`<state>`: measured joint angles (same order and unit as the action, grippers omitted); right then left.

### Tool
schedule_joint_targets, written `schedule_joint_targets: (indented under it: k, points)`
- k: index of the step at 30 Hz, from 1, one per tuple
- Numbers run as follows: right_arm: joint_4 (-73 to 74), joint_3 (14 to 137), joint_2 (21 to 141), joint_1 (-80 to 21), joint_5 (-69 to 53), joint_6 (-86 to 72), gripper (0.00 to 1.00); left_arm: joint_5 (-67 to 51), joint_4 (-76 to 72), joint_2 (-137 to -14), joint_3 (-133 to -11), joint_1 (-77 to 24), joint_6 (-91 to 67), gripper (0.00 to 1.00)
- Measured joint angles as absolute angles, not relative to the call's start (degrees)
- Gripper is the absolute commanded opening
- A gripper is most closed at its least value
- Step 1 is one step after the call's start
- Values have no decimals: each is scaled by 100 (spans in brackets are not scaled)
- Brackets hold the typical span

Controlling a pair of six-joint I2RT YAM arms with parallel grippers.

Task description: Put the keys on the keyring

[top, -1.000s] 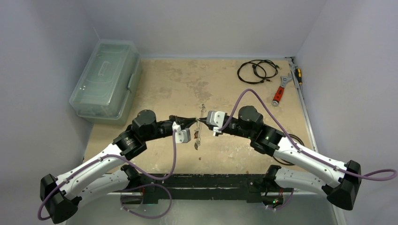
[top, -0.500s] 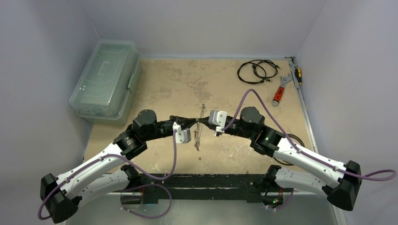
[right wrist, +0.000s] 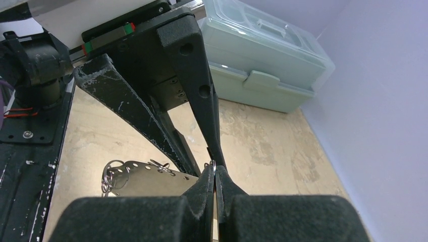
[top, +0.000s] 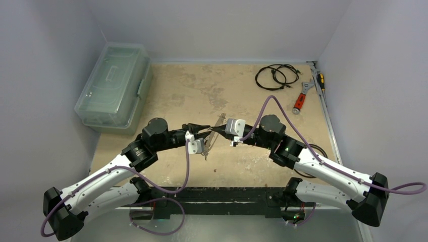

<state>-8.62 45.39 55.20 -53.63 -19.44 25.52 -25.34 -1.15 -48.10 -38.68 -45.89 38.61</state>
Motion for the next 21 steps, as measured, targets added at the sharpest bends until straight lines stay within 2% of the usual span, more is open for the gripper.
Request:
schedule_joint_targets:
  k: [11,15,18,21]
  points:
    - [-893,4525,5564,-5363,-2056,2541,0,-2582,-255,-4659,-3865,-4589,3813,21]
    - [-941,4525,5599,-5363,-2067,2526,0,-2626,-252,-4659,-3865,-4589,3809,13]
    - [-958,4525,5599,-5363,-2082,2512,0,-2633,-259,-4659,-3865,-4584,3809,0]
    - [-956,4515,5599,-5363,-2137,2515,0,-2615,-276,-4661,-3865,-4578,3769,0]
